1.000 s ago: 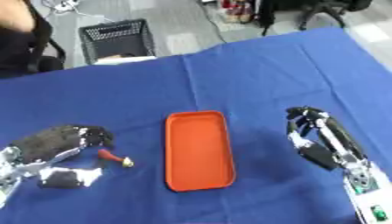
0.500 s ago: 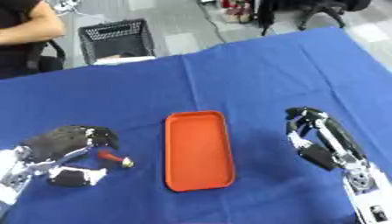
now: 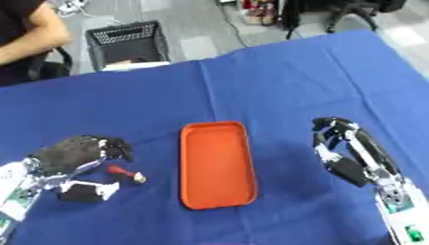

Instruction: Pick up objects on the table and place them in the box.

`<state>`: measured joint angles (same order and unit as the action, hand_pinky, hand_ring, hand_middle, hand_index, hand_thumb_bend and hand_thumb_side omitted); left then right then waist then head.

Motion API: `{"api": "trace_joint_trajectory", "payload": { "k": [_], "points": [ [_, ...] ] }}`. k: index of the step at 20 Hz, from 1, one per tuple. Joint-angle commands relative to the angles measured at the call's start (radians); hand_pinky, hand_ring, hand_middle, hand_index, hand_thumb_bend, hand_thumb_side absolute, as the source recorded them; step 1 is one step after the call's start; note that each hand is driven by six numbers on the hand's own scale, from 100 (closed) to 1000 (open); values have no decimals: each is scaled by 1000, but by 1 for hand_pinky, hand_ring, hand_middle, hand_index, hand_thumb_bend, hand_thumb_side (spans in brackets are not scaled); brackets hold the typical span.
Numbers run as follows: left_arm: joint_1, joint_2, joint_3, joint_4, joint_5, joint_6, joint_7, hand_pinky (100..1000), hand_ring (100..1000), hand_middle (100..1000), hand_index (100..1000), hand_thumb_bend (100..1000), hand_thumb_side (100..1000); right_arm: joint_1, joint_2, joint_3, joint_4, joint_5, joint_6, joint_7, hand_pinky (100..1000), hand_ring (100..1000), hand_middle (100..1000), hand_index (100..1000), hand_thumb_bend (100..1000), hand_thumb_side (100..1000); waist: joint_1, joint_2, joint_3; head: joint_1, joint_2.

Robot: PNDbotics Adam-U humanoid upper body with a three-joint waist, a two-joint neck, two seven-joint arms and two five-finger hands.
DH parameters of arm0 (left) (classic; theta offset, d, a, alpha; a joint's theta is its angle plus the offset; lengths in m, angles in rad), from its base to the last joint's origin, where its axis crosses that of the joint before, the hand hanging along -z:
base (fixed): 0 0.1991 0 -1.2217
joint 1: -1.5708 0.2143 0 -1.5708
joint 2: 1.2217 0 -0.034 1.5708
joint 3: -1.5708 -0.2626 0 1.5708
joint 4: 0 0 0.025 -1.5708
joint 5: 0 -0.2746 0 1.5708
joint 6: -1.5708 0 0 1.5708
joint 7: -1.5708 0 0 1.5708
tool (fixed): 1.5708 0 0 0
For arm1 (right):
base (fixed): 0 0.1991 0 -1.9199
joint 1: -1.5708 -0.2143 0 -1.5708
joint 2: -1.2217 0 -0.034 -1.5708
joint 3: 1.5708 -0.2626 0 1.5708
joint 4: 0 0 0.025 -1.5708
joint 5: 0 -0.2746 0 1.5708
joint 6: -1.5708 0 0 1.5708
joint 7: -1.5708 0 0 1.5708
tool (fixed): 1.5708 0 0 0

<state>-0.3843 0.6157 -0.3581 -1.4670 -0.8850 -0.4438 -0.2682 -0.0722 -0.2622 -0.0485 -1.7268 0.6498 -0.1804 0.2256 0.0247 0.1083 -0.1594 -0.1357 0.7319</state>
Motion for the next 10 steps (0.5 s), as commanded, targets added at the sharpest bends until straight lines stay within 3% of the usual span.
{"api": "trace_joint_trajectory", "payload": {
  "k": [1,10],
  "points": [
    [-13,8,3,3,-11,-2,3,743,811,818,803,157,528,-2,-16,-3,-10,-4,0,4,491,594,691,849,100,683,-2,-15,0,6,-8],
    [-10,-1,-6,24,-47,-7,14,738,812,817,794,167,497,-3,-16,-2,-11,-4,0,4,491,594,691,849,100,682,-2,-15,0,6,-8]
  ]
}}
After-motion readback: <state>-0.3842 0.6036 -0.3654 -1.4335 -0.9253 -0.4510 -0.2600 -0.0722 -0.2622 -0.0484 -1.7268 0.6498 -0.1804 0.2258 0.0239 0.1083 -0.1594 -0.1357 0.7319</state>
